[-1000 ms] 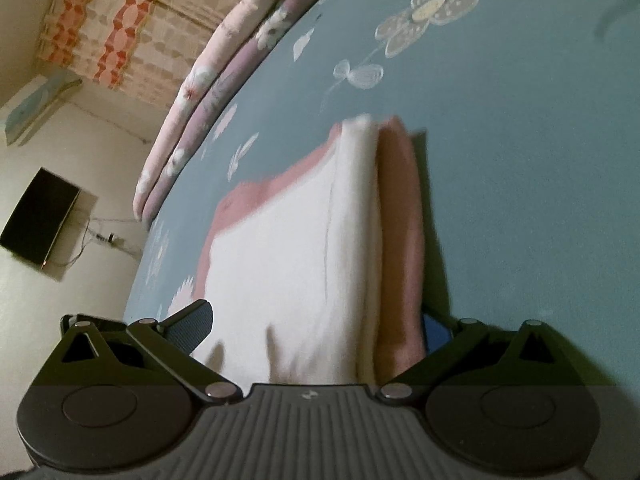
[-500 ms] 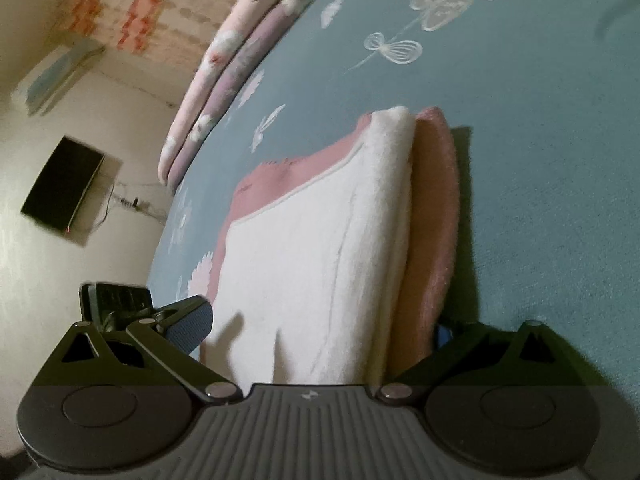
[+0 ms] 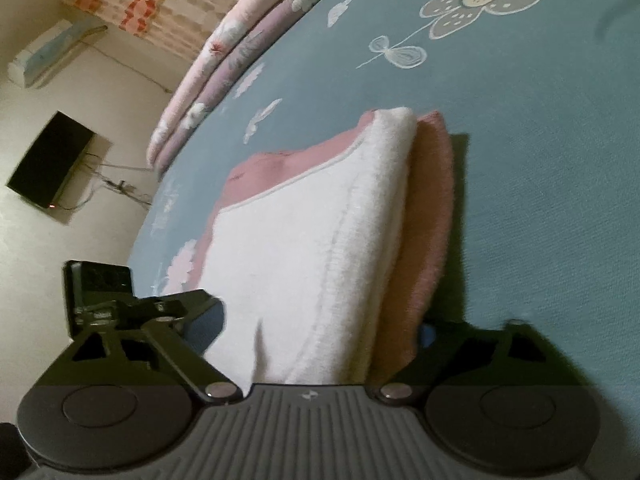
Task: Fold clothes
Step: 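Bring the open right gripper down to the folded white-and-pink sweater edge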
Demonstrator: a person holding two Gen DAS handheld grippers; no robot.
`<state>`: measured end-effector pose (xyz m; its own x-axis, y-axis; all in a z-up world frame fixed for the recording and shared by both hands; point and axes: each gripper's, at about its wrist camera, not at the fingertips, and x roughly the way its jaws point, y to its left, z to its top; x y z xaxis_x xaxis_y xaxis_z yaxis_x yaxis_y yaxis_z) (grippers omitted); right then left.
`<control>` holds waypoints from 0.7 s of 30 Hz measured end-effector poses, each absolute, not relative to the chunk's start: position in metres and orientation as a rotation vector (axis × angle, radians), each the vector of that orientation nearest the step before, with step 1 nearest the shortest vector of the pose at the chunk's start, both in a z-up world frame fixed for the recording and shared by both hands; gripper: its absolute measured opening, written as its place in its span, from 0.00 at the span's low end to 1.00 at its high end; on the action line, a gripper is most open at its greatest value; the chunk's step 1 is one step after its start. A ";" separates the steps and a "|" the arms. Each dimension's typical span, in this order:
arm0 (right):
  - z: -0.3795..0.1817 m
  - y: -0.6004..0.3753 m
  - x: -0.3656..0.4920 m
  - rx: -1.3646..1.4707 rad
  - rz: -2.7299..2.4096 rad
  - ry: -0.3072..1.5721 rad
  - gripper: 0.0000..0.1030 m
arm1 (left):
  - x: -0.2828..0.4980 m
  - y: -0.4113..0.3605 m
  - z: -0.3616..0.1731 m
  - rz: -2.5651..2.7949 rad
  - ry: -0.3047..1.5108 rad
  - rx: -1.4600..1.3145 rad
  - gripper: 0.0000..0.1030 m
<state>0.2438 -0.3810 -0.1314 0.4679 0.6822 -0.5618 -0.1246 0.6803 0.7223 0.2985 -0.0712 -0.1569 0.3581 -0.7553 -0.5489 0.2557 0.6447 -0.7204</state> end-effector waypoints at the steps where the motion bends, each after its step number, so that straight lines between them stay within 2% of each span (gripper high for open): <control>1: -0.132 -0.383 0.243 0.662 0.527 0.968 0.73 | 0.299 -0.072 -0.157 -0.698 1.004 -0.583 0.78; 2: -0.132 -0.385 0.242 0.656 0.507 0.972 0.67 | 0.299 -0.072 -0.157 -0.693 1.003 -0.584 0.78; 3: -0.133 -0.387 0.241 0.654 0.489 0.978 0.54 | 0.298 -0.073 -0.157 -0.689 1.002 -0.585 0.78; 4: -0.134 -0.389 0.240 0.657 0.476 0.982 0.51 | 0.298 -0.073 -0.157 -0.683 0.999 -0.585 0.78; 14: -0.124 -0.368 0.235 0.538 0.389 0.977 0.50 | 0.293 -0.078 -0.149 -0.611 1.013 -0.579 0.78; 21: -0.120 -0.358 0.228 0.496 0.331 0.939 0.51 | 0.290 -0.082 -0.144 -0.560 1.026 -0.574 0.72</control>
